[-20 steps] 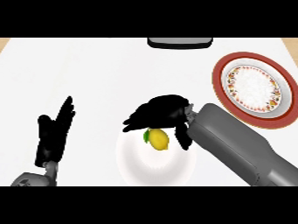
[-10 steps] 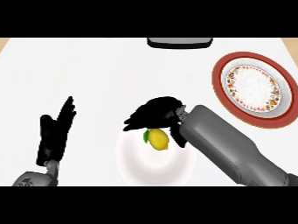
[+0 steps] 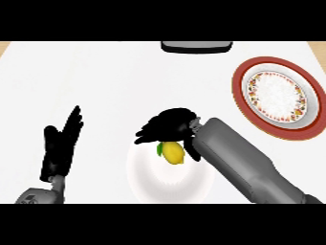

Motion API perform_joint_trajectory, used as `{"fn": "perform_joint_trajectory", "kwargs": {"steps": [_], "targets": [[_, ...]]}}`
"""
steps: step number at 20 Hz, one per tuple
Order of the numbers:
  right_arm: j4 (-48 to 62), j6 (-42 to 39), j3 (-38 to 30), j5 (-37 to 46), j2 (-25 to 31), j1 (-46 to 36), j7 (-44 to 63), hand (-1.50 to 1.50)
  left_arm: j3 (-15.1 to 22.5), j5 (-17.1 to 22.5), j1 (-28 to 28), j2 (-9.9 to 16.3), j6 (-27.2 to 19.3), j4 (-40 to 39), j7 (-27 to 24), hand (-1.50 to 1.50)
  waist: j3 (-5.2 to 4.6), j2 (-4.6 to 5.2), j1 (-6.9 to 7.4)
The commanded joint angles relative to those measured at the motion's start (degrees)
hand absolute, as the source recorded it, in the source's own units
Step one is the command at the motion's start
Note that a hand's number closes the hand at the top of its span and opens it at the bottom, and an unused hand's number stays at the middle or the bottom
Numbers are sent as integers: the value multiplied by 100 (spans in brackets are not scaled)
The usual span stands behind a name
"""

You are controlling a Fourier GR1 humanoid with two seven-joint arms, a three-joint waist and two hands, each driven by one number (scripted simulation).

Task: Pick the lemon from the plate and place it in the plate

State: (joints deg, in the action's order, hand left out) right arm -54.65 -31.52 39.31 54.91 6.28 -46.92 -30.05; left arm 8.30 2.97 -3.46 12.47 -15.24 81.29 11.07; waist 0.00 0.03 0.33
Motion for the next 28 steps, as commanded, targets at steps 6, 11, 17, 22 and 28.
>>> {"fn": "perform_joint_trajectory", "kwargs": {"steps": [6,11,17,22,28], "targets": [[653,310,-171,674,-367,150,-355,-150,81,-353,-32,-184,-34,377,321,0,1,2,16],[634,388,-220,876,-421,-83,-765,150,-34,-240,-21,-152,137,597,574,0,2,-2,24],[1083,1089,-564,1198,-530,-49,-1151,150,-332,-165,378,-56,403,491,61,0,1,1,31],[829,1648,-1015,961,-624,-141,-635,150,-314,-293,45,-249,240,203,185,0,2,3,17],[581,2207,-2707,188,441,1032,592,150,-579,-214,268,-75,205,112,61,0,6,-62,-445]]}}
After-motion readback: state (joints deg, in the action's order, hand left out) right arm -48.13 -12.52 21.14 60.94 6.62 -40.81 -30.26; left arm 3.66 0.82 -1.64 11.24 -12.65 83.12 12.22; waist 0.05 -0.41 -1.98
